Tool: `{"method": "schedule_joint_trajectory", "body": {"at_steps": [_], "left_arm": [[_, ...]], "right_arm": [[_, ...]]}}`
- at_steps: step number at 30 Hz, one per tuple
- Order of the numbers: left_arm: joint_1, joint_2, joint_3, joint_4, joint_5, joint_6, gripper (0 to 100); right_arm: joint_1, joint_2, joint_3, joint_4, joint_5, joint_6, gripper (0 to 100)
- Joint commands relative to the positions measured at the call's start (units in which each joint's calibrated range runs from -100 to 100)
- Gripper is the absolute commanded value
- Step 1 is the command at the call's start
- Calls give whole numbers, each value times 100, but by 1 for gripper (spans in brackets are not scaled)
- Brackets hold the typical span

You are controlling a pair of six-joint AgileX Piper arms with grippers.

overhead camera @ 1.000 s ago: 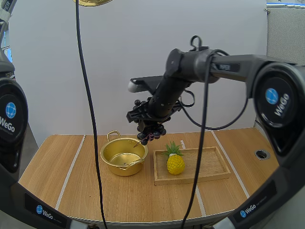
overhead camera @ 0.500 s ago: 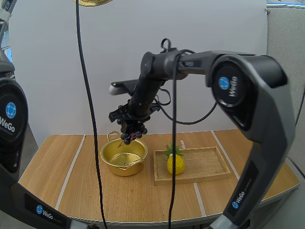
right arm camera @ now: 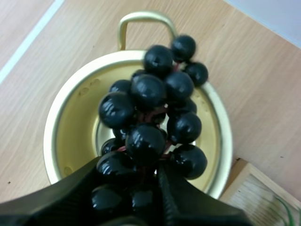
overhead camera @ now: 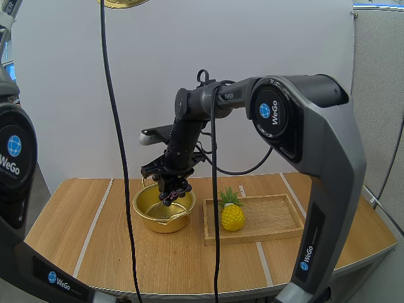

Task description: Open the pot, put the grape inside, and close it

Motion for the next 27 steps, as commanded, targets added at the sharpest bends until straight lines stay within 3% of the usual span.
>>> {"method": "schedule_joint_trajectory", "body": {"at_steps": [1,19,27], "left_arm": [[-16,-38,-49,50,-196,-41,0],[-16,-38,-49,50,-196,-41,0],[-16,-38,-49,50,-196,-41,0]], "right_arm": [[78,87,-41,-125,-70,124,0],[108,987,-41,-223,-332,234,0],[108,987,-41,376,-80,234,0]]}}
